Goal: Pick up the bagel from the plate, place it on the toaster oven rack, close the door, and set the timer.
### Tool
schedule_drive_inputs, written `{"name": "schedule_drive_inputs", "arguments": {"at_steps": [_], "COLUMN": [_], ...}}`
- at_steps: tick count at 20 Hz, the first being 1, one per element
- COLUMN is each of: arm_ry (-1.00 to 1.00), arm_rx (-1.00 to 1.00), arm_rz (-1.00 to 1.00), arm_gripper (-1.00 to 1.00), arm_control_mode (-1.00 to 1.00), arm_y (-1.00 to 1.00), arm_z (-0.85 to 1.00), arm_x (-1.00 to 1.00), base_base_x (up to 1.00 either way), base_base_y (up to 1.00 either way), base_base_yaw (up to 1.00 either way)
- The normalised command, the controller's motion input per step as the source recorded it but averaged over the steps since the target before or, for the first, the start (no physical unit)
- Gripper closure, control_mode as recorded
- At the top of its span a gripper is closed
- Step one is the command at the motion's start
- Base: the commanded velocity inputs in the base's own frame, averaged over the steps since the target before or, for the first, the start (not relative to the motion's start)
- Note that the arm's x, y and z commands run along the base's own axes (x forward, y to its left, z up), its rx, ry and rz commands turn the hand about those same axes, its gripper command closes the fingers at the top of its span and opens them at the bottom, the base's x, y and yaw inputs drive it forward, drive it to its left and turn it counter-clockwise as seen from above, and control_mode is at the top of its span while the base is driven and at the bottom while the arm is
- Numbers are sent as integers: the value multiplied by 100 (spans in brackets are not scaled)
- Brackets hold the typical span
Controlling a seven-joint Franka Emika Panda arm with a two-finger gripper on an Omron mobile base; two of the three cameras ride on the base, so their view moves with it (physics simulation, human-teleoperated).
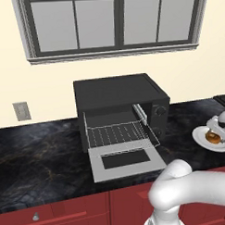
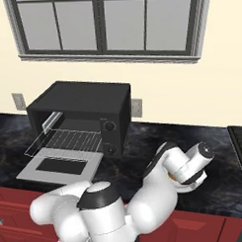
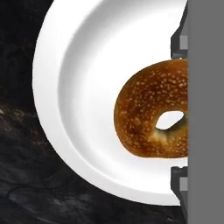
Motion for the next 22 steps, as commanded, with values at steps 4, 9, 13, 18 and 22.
{"name": "schedule_drive_inputs", "arguments": {"at_steps": [4,9,13,18,22], "arm_ry": [4,8,6,-2,-16], "arm_rx": [1,0,0,0,0], "arm_rz": [0,0,0,0,0], "arm_gripper": [100,100,100,100,100], "arm_control_mode": [-100,-100,-100,-100,-100], "arm_y": [2,2,7,27,30], "arm_z": [-55,-84,-91,-55,22], "arm_x": [5,0,-7,-45,-40], "base_base_x": [0,0,0,0,0], "base_base_y": [0,0,0,0,0], "base_base_yaw": [0,0,0,0,0]}}
